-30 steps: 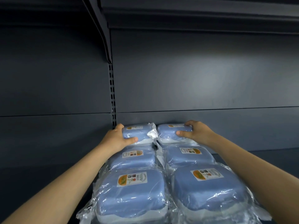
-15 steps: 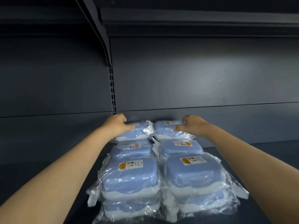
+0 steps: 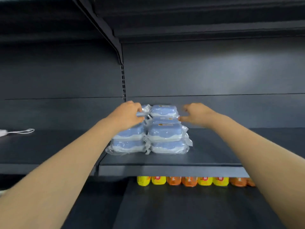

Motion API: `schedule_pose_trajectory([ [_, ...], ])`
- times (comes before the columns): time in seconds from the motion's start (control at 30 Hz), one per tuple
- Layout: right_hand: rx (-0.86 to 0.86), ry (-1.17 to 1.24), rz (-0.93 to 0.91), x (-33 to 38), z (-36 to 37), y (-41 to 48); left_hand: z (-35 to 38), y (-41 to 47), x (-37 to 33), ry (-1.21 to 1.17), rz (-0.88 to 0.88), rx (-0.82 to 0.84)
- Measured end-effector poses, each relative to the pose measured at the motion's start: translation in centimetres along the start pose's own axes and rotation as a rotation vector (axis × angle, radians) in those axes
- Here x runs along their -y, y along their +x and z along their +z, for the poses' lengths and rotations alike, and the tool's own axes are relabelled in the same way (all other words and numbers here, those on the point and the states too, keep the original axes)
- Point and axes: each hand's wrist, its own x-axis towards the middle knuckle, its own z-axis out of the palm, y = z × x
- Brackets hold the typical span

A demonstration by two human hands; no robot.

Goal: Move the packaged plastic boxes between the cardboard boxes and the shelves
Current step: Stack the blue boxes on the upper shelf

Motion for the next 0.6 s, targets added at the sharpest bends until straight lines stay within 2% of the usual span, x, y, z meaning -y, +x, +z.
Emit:
schedule_pose_trajectory([
  [0.13,0.011,-0.115,-0.114,-1.2,-0.1,-7.6,0.4,-7.2,-4.5,0.055,0.016,0.013],
  [0.3,0.11,-0.178,-0.194,-2.2,3.0,-17.0,3.9,-16.5,-9.6,0.059,-0.028,0.162],
  [0.6,0.414,-0.107,-0.207,-4.9,16.0,-27.7,15.8,-27.9,-11.5,0.073,-0.108,0.468],
])
